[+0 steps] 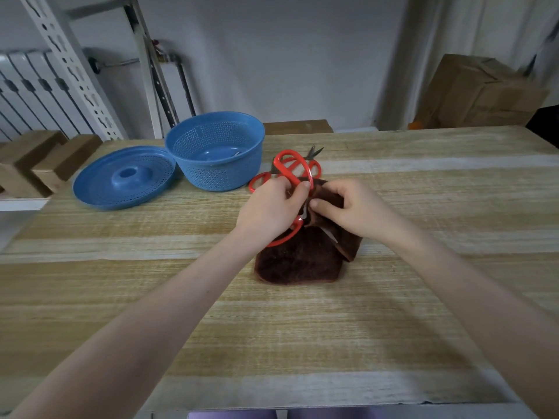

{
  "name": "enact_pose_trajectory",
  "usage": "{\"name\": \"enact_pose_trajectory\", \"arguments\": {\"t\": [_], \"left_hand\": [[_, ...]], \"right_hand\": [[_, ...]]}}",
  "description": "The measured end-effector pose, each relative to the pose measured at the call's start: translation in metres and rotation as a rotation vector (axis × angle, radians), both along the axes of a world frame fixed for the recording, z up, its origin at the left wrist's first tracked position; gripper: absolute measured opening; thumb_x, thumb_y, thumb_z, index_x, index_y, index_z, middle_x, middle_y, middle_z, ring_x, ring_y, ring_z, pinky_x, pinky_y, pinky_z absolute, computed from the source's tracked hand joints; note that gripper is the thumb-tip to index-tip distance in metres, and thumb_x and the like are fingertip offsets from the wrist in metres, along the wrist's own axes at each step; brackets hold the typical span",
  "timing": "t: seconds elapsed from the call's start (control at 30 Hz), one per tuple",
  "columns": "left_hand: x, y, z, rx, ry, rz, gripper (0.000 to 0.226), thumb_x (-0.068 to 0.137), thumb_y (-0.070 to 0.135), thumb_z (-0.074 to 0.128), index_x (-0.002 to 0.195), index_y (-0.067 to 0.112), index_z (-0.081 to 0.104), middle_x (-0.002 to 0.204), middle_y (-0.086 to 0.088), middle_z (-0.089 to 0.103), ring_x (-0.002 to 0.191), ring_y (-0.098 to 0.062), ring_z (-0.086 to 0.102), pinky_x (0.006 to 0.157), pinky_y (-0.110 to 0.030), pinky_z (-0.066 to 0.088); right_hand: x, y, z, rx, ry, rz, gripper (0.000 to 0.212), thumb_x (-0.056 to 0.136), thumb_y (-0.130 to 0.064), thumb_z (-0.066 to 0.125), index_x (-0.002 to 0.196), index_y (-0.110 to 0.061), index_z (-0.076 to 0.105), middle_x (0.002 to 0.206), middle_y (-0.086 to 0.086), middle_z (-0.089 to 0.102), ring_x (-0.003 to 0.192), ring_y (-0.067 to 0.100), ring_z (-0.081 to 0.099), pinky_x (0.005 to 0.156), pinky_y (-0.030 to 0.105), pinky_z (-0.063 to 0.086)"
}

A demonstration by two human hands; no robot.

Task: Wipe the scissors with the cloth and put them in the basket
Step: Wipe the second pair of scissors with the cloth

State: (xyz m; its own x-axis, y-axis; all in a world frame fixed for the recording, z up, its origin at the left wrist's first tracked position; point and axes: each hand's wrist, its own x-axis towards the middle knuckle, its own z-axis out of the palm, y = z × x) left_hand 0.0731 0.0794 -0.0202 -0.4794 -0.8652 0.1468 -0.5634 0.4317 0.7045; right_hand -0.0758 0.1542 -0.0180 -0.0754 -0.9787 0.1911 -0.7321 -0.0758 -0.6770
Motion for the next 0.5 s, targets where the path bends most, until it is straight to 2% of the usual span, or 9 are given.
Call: {"name": "enact_pose_trajectory", "arguments": {"t": [0.07, 0.13, 0.33, 0.43, 0.5], "left_hand": [[0.000, -0.001, 0.001, 0.004, 0.016, -0.003, 0.044, 0.096, 0.045, 0.046, 0.077, 0.008, 0.061, 0.065, -0.003, 0.064, 0.061, -0.020, 0.060, 0.065, -0.040, 0.050], [0.002, 0.000, 0.001, 0.036, 0.026, -0.022, 0.047, 0.096, 0.044, 0.047, 0.072, 0.006, 0.058, 0.059, -0.003, 0.059, 0.049, -0.017, 0.054, 0.059, -0.040, 0.050], [0.004, 0.002, -0.001, 0.081, 0.025, -0.039, 0.042, 0.098, 0.042, 0.046, 0.071, 0.011, 0.054, 0.045, 0.009, 0.042, 0.031, -0.004, 0.038, 0.049, -0.030, 0.035], [-0.001, 0.005, 0.001, 0.051, 0.030, -0.045, 0.039, 0.098, 0.042, 0.044, 0.069, 0.017, 0.052, 0.049, 0.008, 0.046, 0.035, -0.004, 0.042, 0.052, -0.030, 0.036], [-0.003, 0.005, 0.001, 0.040, 0.027, -0.043, 0.039, 0.098, 0.043, 0.044, 0.069, 0.018, 0.052, 0.050, 0.007, 0.047, 0.041, -0.010, 0.044, 0.054, -0.032, 0.038]], "right_hand": [[0.001, -0.001, 0.001, -0.031, 0.029, -0.007, 0.025, 0.091, -0.029, 0.063, 0.080, -0.006, 0.068, 0.072, 0.012, 0.067, 0.067, 0.027, 0.062, 0.066, 0.046, 0.050], [-0.002, 0.003, 0.000, -0.038, 0.026, -0.011, 0.023, 0.091, -0.026, 0.064, 0.080, -0.006, 0.068, 0.072, 0.009, 0.068, 0.068, 0.025, 0.062, 0.067, 0.044, 0.050], [-0.014, 0.012, 0.000, 0.035, 0.032, 0.005, 0.014, 0.091, -0.024, 0.064, 0.085, -0.011, 0.068, 0.080, 0.003, 0.070, 0.077, 0.019, 0.067, 0.077, 0.047, 0.053], [-0.010, 0.010, 0.005, 0.004, 0.089, 0.020, 0.016, 0.090, -0.028, 0.064, 0.086, -0.013, 0.067, 0.078, -0.001, 0.069, 0.075, 0.015, 0.066, 0.075, 0.044, 0.053], [-0.007, 0.008, 0.006, -0.012, 0.153, 0.037, 0.023, 0.088, -0.035, 0.062, 0.083, -0.013, 0.066, 0.075, 0.000, 0.068, 0.072, 0.016, 0.065, 0.073, 0.044, 0.052]]}}
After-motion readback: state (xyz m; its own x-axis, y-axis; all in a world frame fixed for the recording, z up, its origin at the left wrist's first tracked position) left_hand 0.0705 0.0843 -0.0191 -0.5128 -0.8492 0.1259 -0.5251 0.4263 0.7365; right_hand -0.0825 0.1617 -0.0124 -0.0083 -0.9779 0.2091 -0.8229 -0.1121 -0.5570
